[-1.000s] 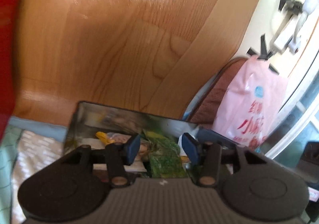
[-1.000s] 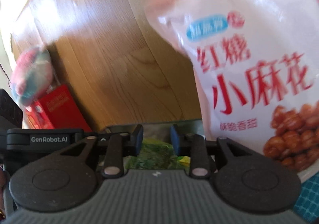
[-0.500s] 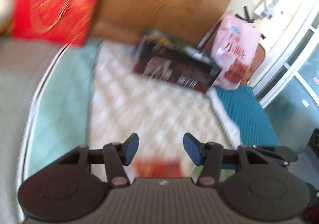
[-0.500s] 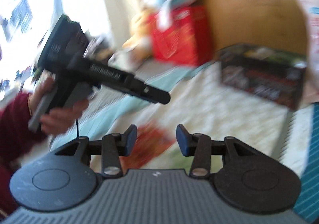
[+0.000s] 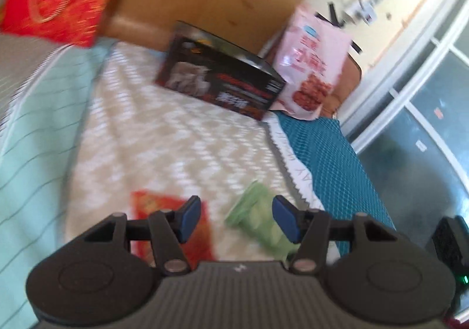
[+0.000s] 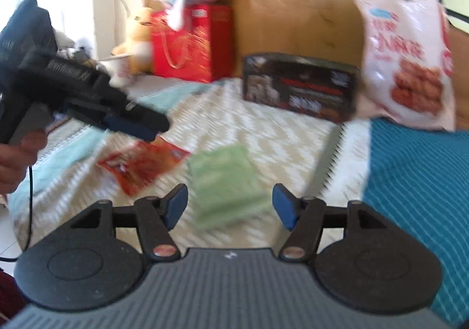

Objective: Organize snacks
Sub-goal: 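Grasp the light green leaf-print packet with the left gripper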

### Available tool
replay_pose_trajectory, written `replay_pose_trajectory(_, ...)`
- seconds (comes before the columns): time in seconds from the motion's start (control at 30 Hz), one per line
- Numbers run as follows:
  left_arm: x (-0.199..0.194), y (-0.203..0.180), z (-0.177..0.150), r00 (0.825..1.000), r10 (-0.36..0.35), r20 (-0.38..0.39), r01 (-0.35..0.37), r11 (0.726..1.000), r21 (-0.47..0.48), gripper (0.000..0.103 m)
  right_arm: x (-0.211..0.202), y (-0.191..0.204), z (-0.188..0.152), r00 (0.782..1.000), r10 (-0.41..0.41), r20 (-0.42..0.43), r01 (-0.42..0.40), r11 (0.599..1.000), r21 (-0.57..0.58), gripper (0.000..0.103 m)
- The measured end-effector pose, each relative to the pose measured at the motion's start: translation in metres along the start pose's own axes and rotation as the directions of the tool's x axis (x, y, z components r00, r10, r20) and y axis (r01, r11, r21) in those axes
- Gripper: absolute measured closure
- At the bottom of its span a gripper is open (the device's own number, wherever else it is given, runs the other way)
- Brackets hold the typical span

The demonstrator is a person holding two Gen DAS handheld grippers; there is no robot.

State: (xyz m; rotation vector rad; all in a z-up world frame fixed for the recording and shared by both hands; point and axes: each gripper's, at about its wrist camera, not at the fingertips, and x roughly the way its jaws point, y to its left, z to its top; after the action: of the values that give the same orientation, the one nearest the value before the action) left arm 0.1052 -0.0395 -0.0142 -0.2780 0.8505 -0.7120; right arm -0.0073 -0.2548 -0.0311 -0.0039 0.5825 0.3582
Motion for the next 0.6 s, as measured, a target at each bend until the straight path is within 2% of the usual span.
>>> replay_pose_trajectory(0.2,0.045,-0.019,0.001,0.997,0.043,-0.066,-0.04,0.998,0.052,0.048,0.001,0.009,-0.013,0.999,0.002,-0.05,-0.005,0.999,-0.052,0.038)
replay_pose_trajectory(0.3,0.046,-0.024,-0.008,0.998,0.041,-0.055,-0.037,0.997,0.067,0.051,0.001,0.01,-0.015,0.999,-0.006,-0.031,0.004,0.997,-0.079,0.039)
replay_pose_trajectory(0.43,0.041,-0.027,-0.016,0.999,0.026,-0.046,-0.023,0.998,0.056,0.063,0.005,0.004,-0.011,1.0,-0.012,-0.021,0.011,0.999,-0.051,0.06)
replay_pose_trajectory(0.47,0.04,-0.026,-0.017,0.999,0.019,-0.046,-0.017,0.999,0.044,0.066,0.006,0.005,-0.01,1.0,-0.02,-0.019,0.019,0.999,-0.05,0.06)
replay_pose_trajectory(0.6,0.032,-0.023,-0.023,0.999,-0.006,-0.048,0.006,1.0,0.003,0.066,0.001,0.008,-0.011,1.0,-0.02,-0.008,0.02,0.999,-0.032,0.062)
